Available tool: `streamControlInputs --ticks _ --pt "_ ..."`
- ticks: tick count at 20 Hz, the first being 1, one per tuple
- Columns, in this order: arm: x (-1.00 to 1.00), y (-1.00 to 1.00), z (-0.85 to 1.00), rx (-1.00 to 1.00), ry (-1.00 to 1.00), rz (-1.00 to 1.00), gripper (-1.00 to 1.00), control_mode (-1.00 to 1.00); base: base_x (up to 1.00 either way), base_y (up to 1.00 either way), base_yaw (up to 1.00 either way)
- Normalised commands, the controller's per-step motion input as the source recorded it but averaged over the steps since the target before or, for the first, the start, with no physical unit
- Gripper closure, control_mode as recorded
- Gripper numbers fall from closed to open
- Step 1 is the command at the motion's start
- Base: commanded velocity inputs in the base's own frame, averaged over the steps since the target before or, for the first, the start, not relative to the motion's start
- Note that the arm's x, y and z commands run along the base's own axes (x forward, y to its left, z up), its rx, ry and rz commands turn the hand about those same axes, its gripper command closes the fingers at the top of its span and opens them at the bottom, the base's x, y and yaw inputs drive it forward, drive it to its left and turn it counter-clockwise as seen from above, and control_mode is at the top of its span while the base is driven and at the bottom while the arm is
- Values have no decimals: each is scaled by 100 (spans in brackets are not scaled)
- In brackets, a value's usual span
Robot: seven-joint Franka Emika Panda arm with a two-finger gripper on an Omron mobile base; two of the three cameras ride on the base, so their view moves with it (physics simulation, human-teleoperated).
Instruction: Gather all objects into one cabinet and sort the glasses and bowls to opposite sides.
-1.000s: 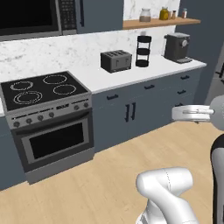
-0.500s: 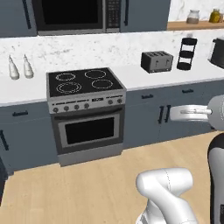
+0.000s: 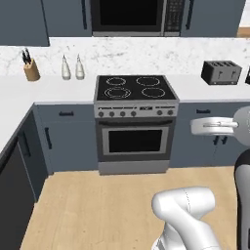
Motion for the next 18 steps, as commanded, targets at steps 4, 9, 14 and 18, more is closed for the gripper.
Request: streamControlInputs --ticks 4,9,14,18 --pt "0 0 0 0 0 0 -100 100 9 24 6" --pt "0 0 0 0 0 0 -100 100 0 15 12" --pt "0 0 0 0 0 0 -100 100 0 0 10" --pt "0 0 0 0 0 0 -100 100 0 -3 4"
